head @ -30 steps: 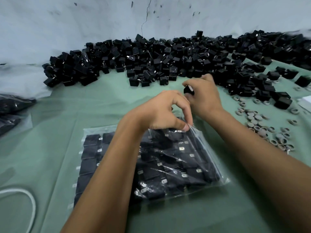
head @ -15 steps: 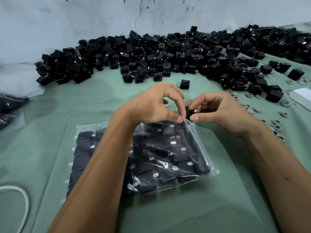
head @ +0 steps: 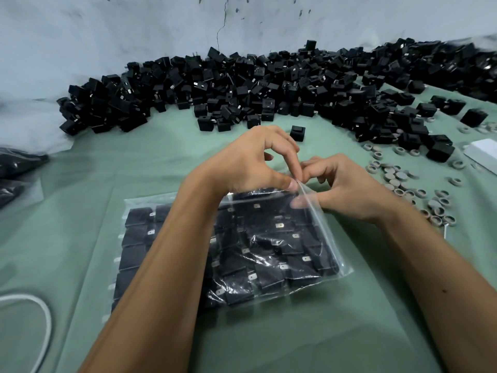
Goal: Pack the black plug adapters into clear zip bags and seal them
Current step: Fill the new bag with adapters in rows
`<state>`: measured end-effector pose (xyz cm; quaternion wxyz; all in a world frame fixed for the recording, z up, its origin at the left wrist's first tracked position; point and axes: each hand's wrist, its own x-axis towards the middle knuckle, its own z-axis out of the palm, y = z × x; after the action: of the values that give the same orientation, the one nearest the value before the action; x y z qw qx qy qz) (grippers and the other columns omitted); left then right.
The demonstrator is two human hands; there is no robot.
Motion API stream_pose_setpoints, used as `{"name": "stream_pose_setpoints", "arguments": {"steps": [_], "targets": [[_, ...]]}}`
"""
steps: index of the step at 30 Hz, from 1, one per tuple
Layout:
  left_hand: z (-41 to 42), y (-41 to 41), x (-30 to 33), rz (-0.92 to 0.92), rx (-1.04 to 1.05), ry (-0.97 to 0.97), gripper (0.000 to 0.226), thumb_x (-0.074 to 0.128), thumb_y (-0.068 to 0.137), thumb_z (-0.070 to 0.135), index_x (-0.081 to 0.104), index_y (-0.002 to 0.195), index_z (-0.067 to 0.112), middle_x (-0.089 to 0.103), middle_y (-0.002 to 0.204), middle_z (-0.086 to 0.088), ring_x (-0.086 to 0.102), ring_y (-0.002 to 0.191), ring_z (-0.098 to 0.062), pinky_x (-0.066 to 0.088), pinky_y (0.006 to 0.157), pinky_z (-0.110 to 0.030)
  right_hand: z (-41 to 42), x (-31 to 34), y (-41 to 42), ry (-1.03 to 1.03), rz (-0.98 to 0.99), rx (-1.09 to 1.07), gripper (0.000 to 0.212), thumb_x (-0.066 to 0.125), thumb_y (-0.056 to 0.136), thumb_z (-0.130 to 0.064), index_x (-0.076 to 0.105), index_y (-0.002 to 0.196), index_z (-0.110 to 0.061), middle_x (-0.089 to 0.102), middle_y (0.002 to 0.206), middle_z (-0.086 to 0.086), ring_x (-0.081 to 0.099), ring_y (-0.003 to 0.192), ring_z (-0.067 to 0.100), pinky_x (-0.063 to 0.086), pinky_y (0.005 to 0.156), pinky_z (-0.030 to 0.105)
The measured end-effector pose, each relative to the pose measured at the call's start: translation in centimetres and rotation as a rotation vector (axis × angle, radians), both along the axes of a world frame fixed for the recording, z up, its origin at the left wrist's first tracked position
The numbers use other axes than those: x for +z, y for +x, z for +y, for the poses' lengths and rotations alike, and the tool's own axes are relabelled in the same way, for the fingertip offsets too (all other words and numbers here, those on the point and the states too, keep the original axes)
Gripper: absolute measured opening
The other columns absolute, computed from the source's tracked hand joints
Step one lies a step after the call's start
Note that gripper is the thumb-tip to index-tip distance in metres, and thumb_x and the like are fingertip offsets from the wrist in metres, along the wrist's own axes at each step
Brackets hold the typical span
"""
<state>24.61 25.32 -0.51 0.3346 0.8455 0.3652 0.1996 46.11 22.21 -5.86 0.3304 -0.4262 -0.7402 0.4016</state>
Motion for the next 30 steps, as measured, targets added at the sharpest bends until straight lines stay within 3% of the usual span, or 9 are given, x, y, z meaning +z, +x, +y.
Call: {"name": "stream_pose_setpoints", "arguments": {"steps": [4,11,14,17,19,21,25,28,30], "targets": [[0.1,0.0,-0.1,0.001,0.003,-0.005,0.015,0.089,0.075,0.013,0.082,0.086,0.021,0.06,0.125,0.002,0.055,0.121,-0.003,0.045,0.108,-0.041,-0.2,-0.5,-1.4,0.089,-0.067,-0.006,0.017,0.088,0.074,-0.028,0.084,0.089,-0.021,0.074,0.109,-0.006,0.057,0.114,0.013,0.037,0.108,0.042],[0.0,-0.2,0.0,-0.012,-0.005,0.001,0.015,0.09,0.074,0.015,0.082,0.085,0.021,0.061,0.125,0.003,0.055,0.12,-0.003,0.044,0.106,-0.039,0.0,-0.8,-1.6,0.084,-0.106,0.042,0.011,0.082,0.079,-0.038,0.084,0.089,-0.034,0.066,0.106,-0.006,0.048,0.115,0.018,0.034,0.109,0.042],[0.1,-0.3,-0.1,-0.024,-0.013,-0.003,0.015,0.09,0.075,0.016,0.081,0.085,0.024,0.061,0.125,0.004,0.054,0.12,-0.001,0.044,0.103,-0.034,0.1,-0.8,-1.4,0.089,-0.113,0.079,0.013,0.08,0.084,-0.033,0.084,0.095,-0.027,0.066,0.11,0.0,0.052,0.117,0.023,0.036,0.11,0.039],[0.2,-0.2,-0.3,-0.014,-0.011,-0.007,0.016,0.09,0.075,0.018,0.081,0.084,0.027,0.06,0.124,0.006,0.054,0.12,0.0,0.043,0.101,-0.028,0.2,-0.4,-0.4,0.027,0.052,0.019,0.008,0.077,0.09,-0.011,0.083,0.095,-0.013,0.068,0.105,0.01,0.065,0.096,0.021,0.053,0.086,0.03],[0.2,-0.1,-0.4,-0.003,-0.013,-0.014,0.016,0.089,0.076,0.018,0.081,0.087,0.026,0.061,0.122,0.007,0.055,0.117,0.0,0.043,0.097,-0.023,0.7,-0.7,-0.3,0.049,0.095,-0.188,0.01,0.075,0.091,-0.009,0.081,0.091,-0.017,0.071,0.093,0.009,0.065,0.079,0.022,0.053,0.069,0.03],[0.3,-0.2,-0.5,0.014,-0.012,-0.025,0.017,0.088,0.078,0.017,0.081,0.091,0.025,0.062,0.118,0.011,0.055,0.114,0.002,0.044,0.095,-0.022,1.9,-1.6,-0.5,0.141,0.005,-0.436,0.008,0.075,0.093,-0.016,0.08,0.089,-0.022,0.072,0.085,0.003,0.063,0.077,0.019,0.053,0.07,0.036],[0.6,-0.6,-0.6,0.052,0.006,-0.051,0.02,0.084,0.083,0.016,0.08,0.1,0.027,0.063,0.106,0.027,0.056,0.117,-0.005,0.046,0.102,-0.032,5.9,-2.9,-0.9,0.286,-0.502,-0.56,0.031,0.068,0.097,-0.031,0.068,0.128,-0.026,0.058,0.128,0.007,0.043,0.125,0.027,0.037,0.108,0.04],[0.7,-0.9,-0.6,0.058,0.002,-0.069,0.02,0.08,0.087,0.012,0.08,0.102,0.024,0.064,0.097,0.032,0.058,0.112,0.001,0.045,0.107,-0.032,9.0,-3.3,-1.4,0.332,-0.722,-0.53,0.053,0.059,0.101,-0.034,0.045,0.152,-0.03,0.025,0.164,0.011,0.018,0.146,0.036,0.027,0.117,0.052],[0.8,-0.9,-0.7,0.053,0.003,-0.083,0.019,0.076,0.089,0.009,0.081,0.101,0.024,0.063,0.095,0.034,0.061,0.106,0.004,0.049,0.107,-0.034,10.8,-3.4,-1.8,0.314,-0.772,-0.492,0.055,0.054,0.104,-0.033,0.036,0.156,-0.033,0.011,0.17,0.009,0.009,0.152,0.037,0.024,0.118,0.057]]}}
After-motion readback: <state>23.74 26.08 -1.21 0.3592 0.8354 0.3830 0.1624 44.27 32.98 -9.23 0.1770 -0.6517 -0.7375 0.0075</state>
